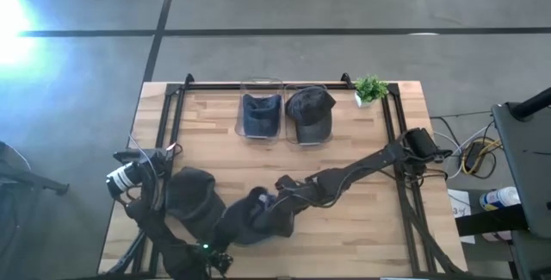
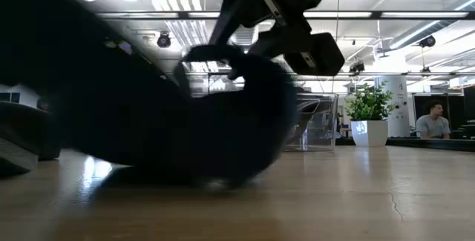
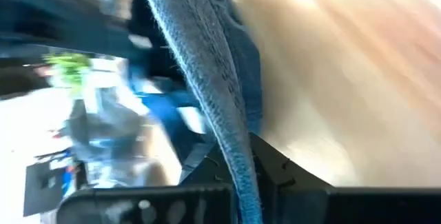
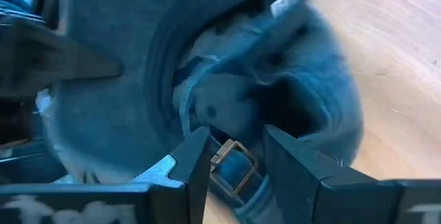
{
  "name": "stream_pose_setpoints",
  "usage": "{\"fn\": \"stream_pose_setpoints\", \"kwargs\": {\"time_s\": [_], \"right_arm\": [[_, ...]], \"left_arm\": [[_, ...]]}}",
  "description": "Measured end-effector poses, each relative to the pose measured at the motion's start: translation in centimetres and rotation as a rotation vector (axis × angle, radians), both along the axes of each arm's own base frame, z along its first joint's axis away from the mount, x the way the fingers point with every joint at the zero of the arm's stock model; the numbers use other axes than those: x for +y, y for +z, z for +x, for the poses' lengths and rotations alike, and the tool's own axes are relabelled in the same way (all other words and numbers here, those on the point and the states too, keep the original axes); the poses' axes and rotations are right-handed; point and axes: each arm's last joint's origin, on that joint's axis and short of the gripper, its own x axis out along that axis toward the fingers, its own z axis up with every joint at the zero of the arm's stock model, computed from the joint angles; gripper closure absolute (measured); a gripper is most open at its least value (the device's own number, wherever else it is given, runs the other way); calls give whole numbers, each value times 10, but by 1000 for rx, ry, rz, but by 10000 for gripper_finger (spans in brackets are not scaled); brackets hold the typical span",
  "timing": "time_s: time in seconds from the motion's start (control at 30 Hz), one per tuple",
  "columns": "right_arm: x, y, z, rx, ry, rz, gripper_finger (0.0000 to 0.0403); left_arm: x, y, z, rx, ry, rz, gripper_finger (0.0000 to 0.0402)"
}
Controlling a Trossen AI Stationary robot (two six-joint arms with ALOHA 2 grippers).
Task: Pick & Place hat
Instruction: Put the blue cap into the left transparent bin
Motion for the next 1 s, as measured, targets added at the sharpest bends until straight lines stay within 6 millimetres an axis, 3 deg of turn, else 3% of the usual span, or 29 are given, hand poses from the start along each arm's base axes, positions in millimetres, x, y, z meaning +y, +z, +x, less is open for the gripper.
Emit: {"fn": "stream_pose_setpoints", "kwargs": {"time_s": [0.2,0.37,0.57,0.77,1.0], "right_arm": [[-13,-6,1,27,-3,11,273],[-21,-17,0,30,12,45,273],[-21,-34,0,44,17,75,273],[-15,-59,7,110,65,81,273],[-17,-43,10,79,113,42,273]], "left_arm": [[10,13,28,-145,76,24,389],[19,5,37,-144,74,67,388],[28,5,58,-200,97,75,388],[35,5,65,-205,123,78,388],[32,4,66,-205,116,18,388]]}}
